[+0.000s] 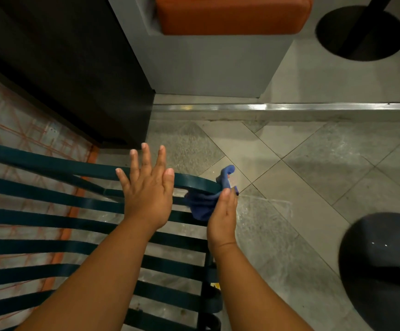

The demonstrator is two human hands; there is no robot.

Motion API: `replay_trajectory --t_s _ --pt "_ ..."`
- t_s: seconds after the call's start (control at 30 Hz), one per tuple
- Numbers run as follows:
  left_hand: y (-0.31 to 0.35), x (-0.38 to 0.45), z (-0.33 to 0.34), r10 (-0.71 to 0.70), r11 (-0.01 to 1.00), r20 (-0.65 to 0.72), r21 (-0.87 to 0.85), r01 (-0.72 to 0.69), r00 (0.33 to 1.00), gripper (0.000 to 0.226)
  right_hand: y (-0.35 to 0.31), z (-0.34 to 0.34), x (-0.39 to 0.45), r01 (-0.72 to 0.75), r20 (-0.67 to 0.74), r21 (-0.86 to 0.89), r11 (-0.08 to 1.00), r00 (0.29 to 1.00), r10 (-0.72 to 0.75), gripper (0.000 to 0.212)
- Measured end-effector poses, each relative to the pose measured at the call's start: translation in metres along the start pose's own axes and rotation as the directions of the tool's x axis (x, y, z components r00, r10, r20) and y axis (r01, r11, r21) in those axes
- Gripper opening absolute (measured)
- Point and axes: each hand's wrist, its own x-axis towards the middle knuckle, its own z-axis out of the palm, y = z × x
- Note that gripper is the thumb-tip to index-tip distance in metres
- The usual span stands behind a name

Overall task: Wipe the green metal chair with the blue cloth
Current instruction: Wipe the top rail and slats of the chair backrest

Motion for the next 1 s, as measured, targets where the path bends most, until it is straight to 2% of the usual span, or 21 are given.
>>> replay_trajectory --t_s 0.03,0.07,0.17,0.23,0.27,0.3,0.33,0.37,0.4,0.43,0.5,0.57,0.63,0.67,0.77,0.8,0.87,0.93,1.0 --pt "0.000 0.000 0.001 0.000 1.000 -0.008 0.001 0.000 1.000 0.058 -0.001 0.002 -0.001 -0.020 -0.014 0.007 1.000 1.000 0.020 0.040" --pt "0.000 -0.001 0.001 -0.002 1.000 -0.016 -0.001 0.002 1.000 0.058 -0.004 0.005 -0.004 0.034 -0.018 -0.057 0.998 0.999 -0.035 0.044" --pt "0.000 -0.001 0.002 -0.003 1.000 -0.031 -0.006 0.003 1.000 0.057 -0.008 0.005 -0.006 0.354 0.104 -0.327 0.876 0.935 -0.339 0.053" --pt "0.000 -0.001 0.003 0.006 1.000 -0.037 -0.012 -0.006 0.999 0.059 -0.003 -0.005 0.013 0.430 0.177 -0.323 0.843 0.902 -0.393 0.046" --pt "-0.001 -0.001 0.004 0.010 1.000 -0.043 -0.018 -0.011 0.999 0.060 -0.002 -0.011 0.022 0.380 0.190 -0.245 0.892 0.921 -0.340 0.042" --pt "-0.002 -0.001 0.005 0.014 1.000 -0.055 -0.023 -0.015 0.998 0.061 0.001 -0.016 0.032 0.242 0.196 -0.139 0.960 0.957 -0.213 0.040" --pt "-0.003 0.000 0.006 0.018 1.000 -0.069 -0.024 -0.020 0.997 0.061 0.001 -0.020 0.040 0.030 0.220 -0.021 0.999 0.975 -0.025 0.039" --pt "-0.004 -0.001 0.007 0.022 0.999 -0.082 -0.025 -0.025 0.996 0.062 0.000 -0.023 0.046 -0.186 0.247 0.044 0.982 0.954 0.170 0.036" --pt "-0.004 -0.001 0.008 0.025 0.999 -0.089 -0.027 -0.027 0.996 0.062 -0.004 -0.026 0.051 -0.351 0.284 0.040 0.936 0.902 0.326 0.033" --pt "-0.004 0.000 0.008 0.024 0.999 -0.087 -0.029 -0.027 0.996 0.061 -0.010 -0.029 0.057 -0.432 0.316 -0.028 0.902 0.852 0.418 0.030" --pt "-0.002 0.000 0.006 0.014 0.999 -0.068 -0.032 -0.016 0.998 0.060 -0.030 -0.032 0.072 -0.411 0.361 -0.238 0.880 0.804 0.473 0.025" --pt "-0.001 0.000 0.006 0.010 1.000 -0.065 -0.028 -0.012 0.998 0.060 -0.057 -0.025 0.085 -0.259 0.466 -0.468 0.845 0.740 0.485 0.019" --pt "-0.003 0.000 0.006 0.016 0.999 -0.082 -0.031 -0.018 0.996 0.057 -0.082 -0.009 0.093 -0.096 0.569 -0.612 0.785 0.637 0.520 0.018" --pt "-0.004 0.001 0.006 0.021 0.999 -0.089 -0.036 -0.024 0.996 0.056 -0.090 -0.002 0.094 -0.074 0.573 -0.657 0.751 0.598 0.561 0.020" --pt "-0.004 0.001 0.004 0.022 0.999 -0.066 -0.044 -0.025 0.998 0.058 -0.093 -0.004 0.093 -0.164 0.539 -0.686 0.709 0.540 0.646 0.024" --pt "-0.004 0.001 0.004 0.021 0.999 -0.061 -0.048 -0.024 0.998 0.059 -0.085 -0.010 0.094 -0.160 0.534 -0.674 0.722 0.570 0.625 0.024" --pt "-0.002 0.000 0.003 0.024 0.998 -0.064 -0.051 -0.027 0.998 0.060 -0.067 -0.023 0.094 -0.143 0.504 -0.630 0.763 0.673 0.542 0.024" --pt "0.000 0.000 0.002 0.016 0.999 -0.050 -0.033 -0.017 0.999 0.059 -0.053 -0.026 0.088 -0.238 0.428 -0.520 0.820 0.758 0.492 0.022" --pt "0.000 0.000 -0.002 -0.007 1.000 -0.012 0.004 0.007 1.000 0.058 -0.046 -0.022 0.080 -0.350 0.350 -0.359 0.865 0.809 0.473 0.023"
